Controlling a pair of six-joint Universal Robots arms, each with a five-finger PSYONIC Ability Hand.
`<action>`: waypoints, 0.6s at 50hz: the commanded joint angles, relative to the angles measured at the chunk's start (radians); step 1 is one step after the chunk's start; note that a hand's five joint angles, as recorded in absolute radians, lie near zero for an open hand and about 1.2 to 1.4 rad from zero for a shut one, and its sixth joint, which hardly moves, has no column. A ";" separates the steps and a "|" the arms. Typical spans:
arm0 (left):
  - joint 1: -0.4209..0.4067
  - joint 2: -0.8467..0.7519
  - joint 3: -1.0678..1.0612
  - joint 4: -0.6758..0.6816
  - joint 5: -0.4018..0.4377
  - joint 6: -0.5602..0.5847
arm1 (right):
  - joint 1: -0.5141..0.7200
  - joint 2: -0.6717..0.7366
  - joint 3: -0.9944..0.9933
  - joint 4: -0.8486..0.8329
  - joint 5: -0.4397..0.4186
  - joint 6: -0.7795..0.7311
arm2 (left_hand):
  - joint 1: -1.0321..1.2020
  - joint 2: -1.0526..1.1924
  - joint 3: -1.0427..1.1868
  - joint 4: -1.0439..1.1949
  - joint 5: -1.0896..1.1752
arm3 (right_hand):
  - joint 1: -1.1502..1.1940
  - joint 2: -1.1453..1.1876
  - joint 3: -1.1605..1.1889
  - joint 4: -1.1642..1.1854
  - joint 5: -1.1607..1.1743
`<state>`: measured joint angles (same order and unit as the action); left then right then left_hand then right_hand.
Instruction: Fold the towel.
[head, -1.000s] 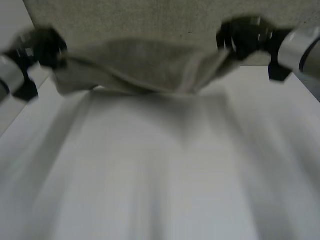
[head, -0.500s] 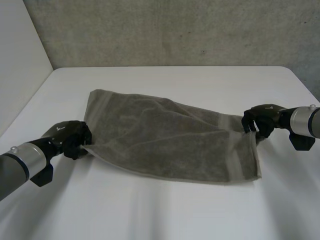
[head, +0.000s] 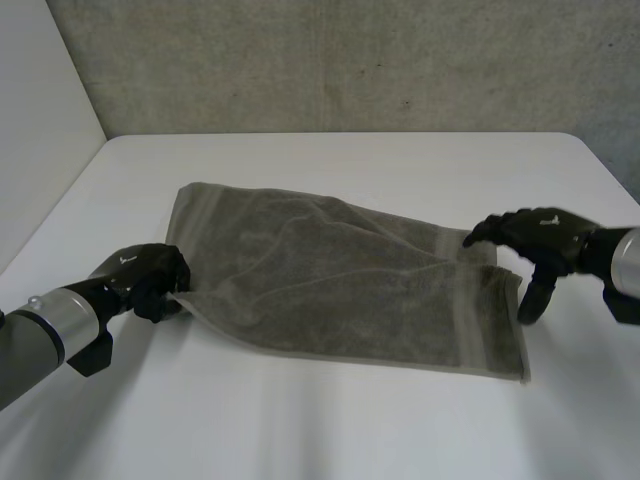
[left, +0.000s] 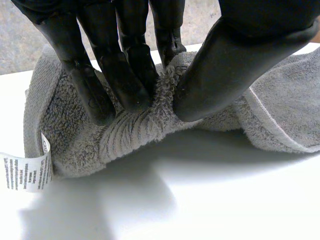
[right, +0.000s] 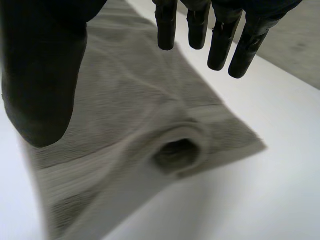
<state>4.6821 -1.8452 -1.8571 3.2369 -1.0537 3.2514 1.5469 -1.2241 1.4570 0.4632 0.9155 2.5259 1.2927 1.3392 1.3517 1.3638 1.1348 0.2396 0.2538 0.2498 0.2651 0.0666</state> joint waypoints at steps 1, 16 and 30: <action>0.000 0.006 -0.010 0.004 0.001 -0.001 | -0.001 -0.113 0.283 -0.049 -0.041 -0.218 | 0.104 0.057 0.045 0.032 0.087 | 0.004 -0.010 -0.006 -0.022 0.002; 0.001 0.015 -0.024 0.007 0.003 0.001 | -0.050 -0.110 0.503 -0.370 -0.038 -0.308 | 0.104 0.057 0.045 0.032 0.087 | 0.157 0.142 0.146 0.131 0.155; 0.007 0.014 -0.025 0.014 0.003 0.001 | -0.042 -0.032 0.522 -0.466 -0.009 -0.360 | 0.104 0.057 0.045 0.032 0.087 | 0.212 0.198 0.202 0.187 0.211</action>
<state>4.6881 -1.8312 -1.8824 3.2505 -1.0507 3.2521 1.5009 -1.2858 1.9816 0.0050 0.8936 2.1946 1.2927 1.3392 1.3517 1.3638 1.1348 0.4273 0.4216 0.4304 0.4316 0.2701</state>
